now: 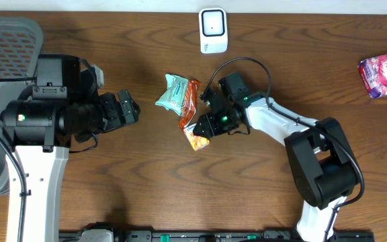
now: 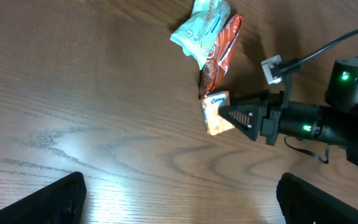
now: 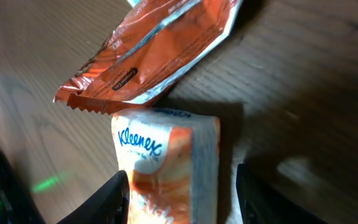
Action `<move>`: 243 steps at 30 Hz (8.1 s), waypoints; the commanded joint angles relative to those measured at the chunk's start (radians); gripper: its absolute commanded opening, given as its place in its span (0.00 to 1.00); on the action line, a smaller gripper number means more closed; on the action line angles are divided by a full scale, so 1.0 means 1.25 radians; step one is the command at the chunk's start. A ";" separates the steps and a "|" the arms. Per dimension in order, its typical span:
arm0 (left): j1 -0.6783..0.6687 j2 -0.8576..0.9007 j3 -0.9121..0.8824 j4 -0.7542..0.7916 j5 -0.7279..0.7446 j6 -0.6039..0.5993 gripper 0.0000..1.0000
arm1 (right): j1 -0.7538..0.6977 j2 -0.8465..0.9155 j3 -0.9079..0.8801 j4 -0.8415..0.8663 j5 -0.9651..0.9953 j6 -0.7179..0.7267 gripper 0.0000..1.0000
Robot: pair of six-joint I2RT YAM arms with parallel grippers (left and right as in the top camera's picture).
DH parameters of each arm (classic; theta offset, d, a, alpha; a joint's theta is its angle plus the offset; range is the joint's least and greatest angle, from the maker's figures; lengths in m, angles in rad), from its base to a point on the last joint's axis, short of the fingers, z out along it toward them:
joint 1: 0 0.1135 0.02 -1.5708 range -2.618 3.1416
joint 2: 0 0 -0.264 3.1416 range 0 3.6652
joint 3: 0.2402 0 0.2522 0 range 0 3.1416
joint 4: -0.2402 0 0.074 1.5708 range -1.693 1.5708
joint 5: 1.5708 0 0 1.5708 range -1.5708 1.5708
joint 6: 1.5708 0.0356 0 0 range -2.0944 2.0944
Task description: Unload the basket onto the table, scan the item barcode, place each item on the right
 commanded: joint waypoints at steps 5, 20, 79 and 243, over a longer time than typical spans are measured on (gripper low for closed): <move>0.004 -0.001 0.009 -0.003 -0.002 0.002 0.98 | 0.030 -0.002 -0.045 0.019 0.082 0.064 0.45; 0.004 -0.001 0.009 -0.003 -0.002 0.002 0.98 | 0.010 -0.018 0.002 0.007 -0.059 0.076 0.01; 0.004 -0.001 0.009 -0.003 -0.002 0.002 0.98 | 0.003 0.378 0.853 0.044 1.036 -0.098 0.01; 0.004 -0.001 0.009 -0.003 -0.002 0.002 0.98 | -0.277 0.248 0.369 -0.694 -0.367 -0.287 0.01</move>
